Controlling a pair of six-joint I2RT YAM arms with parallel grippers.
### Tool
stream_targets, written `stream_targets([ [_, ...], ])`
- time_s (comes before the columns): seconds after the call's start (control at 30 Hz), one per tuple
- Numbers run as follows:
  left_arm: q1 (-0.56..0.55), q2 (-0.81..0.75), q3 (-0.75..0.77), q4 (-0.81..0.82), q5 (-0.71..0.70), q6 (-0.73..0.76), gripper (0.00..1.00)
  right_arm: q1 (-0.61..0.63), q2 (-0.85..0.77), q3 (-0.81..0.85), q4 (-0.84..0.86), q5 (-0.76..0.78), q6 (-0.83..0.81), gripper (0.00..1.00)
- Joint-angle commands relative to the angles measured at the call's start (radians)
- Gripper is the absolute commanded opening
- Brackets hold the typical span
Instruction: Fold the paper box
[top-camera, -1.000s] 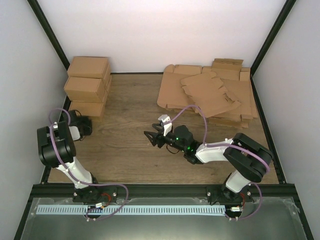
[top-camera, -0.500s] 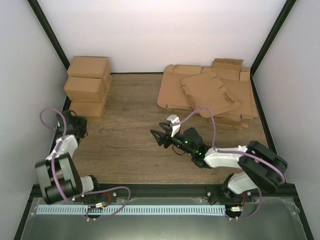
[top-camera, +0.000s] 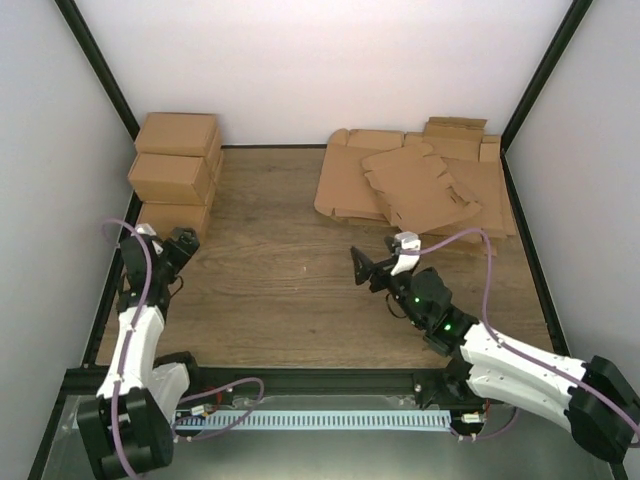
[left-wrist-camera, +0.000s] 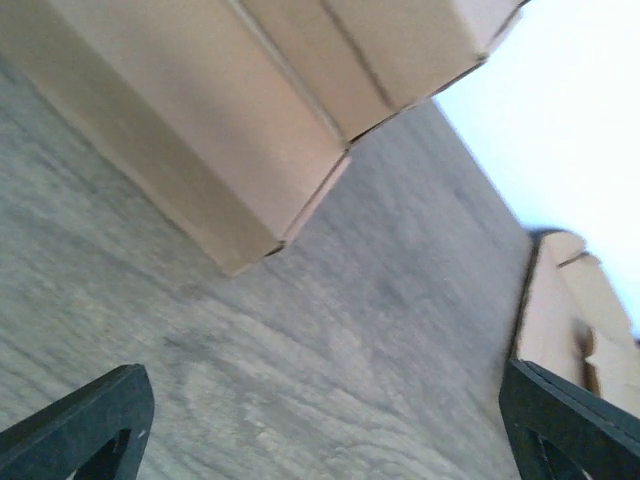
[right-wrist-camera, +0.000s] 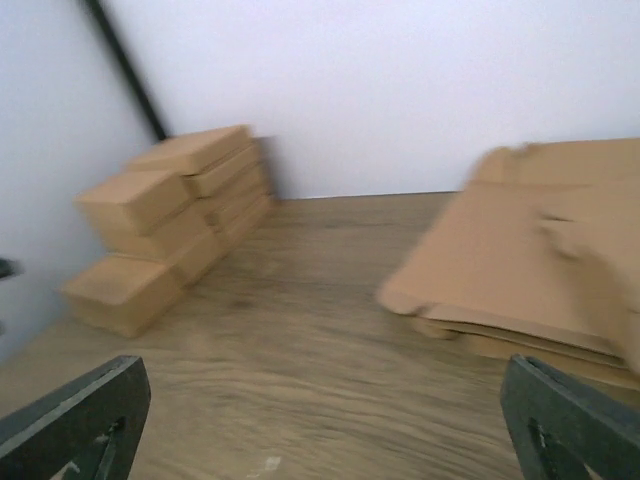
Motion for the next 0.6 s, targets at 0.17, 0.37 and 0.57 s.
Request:
stream_targets([
  [0.17, -0.117, -0.207, -0.157, 0.294, -0.02, 0.336, 1.0, -0.031, -0.107, -0.114, -0.02, 0.362, -0.245, 1.0],
  [0.37, -0.176, -0.198, -0.204, 0.46, -0.232, 0.498, 1.0, -0.188, -0.096, -0.154, 0.092, 0.109, -0.327, 1.0],
  [0.57, -0.178, -0.07, -0.273, 0.703, -0.295, 0.516, 1.0, -0.492, -0.024, -0.149, 0.182, -0.159, -0.306, 0.98],
])
